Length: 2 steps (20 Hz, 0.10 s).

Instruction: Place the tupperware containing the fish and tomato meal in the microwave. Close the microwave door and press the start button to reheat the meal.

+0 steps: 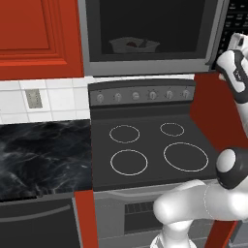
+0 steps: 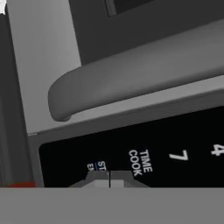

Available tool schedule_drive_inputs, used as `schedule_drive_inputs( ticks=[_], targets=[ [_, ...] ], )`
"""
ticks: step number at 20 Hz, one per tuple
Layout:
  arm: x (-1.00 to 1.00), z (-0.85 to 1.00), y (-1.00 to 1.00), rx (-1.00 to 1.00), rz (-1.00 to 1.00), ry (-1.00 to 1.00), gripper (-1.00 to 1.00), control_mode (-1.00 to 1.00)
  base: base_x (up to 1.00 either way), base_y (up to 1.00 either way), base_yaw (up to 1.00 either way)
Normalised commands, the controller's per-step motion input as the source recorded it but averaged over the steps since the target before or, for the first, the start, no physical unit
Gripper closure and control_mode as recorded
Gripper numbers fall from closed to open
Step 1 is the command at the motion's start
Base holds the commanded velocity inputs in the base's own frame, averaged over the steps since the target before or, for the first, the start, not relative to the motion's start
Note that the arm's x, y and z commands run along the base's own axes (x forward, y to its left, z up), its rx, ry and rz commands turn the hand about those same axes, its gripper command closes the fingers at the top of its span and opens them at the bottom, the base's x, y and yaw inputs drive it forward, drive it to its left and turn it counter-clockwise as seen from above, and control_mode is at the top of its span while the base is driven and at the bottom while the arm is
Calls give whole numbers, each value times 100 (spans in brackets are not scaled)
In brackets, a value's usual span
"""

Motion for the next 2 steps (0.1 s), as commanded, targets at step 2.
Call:
schedule_drive_inputs(
  ticks=[2],
  targets=[
    [49, -31, 4, -1, 0, -9, 100, -100, 0, 0, 0]
  ],
)
